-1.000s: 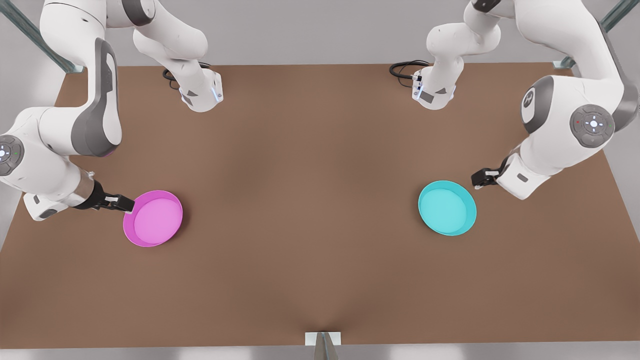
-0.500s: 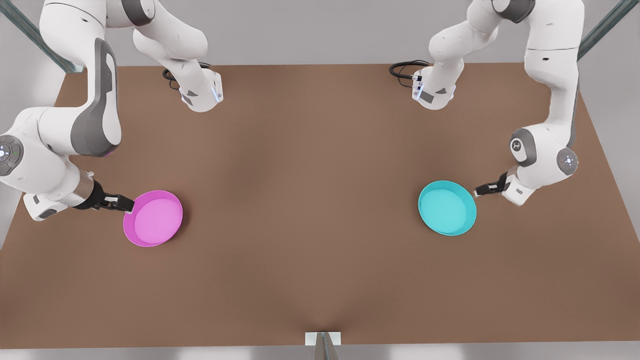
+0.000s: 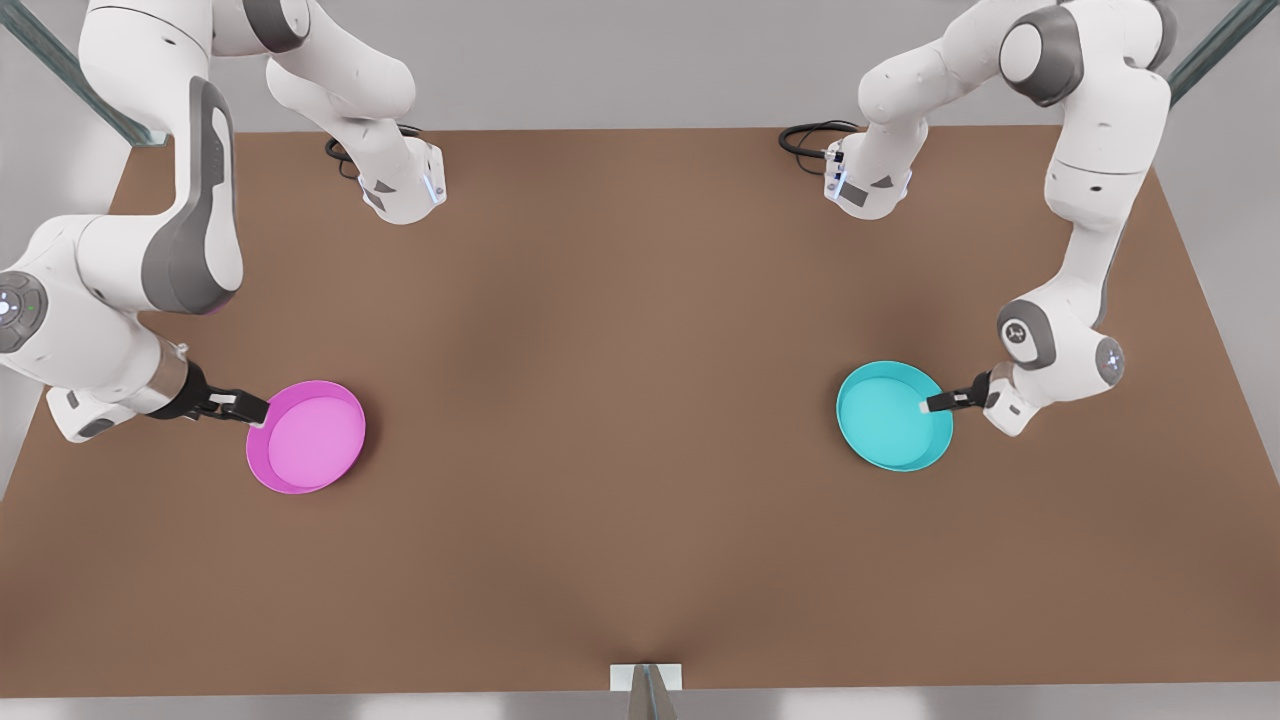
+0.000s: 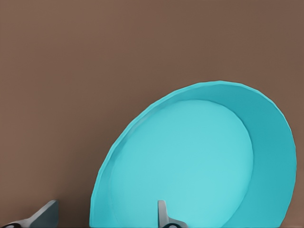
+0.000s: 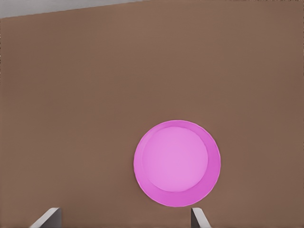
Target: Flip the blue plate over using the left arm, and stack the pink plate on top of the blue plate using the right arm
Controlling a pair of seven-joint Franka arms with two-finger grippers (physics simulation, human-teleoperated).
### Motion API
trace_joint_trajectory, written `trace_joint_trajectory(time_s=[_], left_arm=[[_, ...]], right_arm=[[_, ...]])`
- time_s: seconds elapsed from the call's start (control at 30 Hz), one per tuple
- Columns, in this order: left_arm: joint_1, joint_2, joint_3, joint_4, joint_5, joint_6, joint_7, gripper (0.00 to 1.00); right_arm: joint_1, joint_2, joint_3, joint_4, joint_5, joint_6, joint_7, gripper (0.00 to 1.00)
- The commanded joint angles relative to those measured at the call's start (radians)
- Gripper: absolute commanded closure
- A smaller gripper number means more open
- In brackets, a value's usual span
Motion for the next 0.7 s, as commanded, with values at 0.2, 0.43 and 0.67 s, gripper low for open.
trace_joint_trajectory(time_s=[0.2, 0.43, 0.67], left_arm=[[0.002, 0.025, 0.0, 0.005, -0.004, 0.025, 0.014, 0.56], [-0.006, 0.025, 0.001, 0.005, -0.004, 0.038, 0.014, 0.64], [-0.008, 0.026, 0.001, 0.005, -0.005, 0.058, 0.012, 0.79]], right_arm=[[0.001, -0.005, 0.0, 0.005, 0.006, 0.005, 0.002, 0.0], [0.007, 0.0, 0.0, 0.014, 0.003, 0.0, 0.003, 0.0], [0.017, 0.017, 0.003, 0.022, 0.006, -0.003, 0.003, 0.0]])
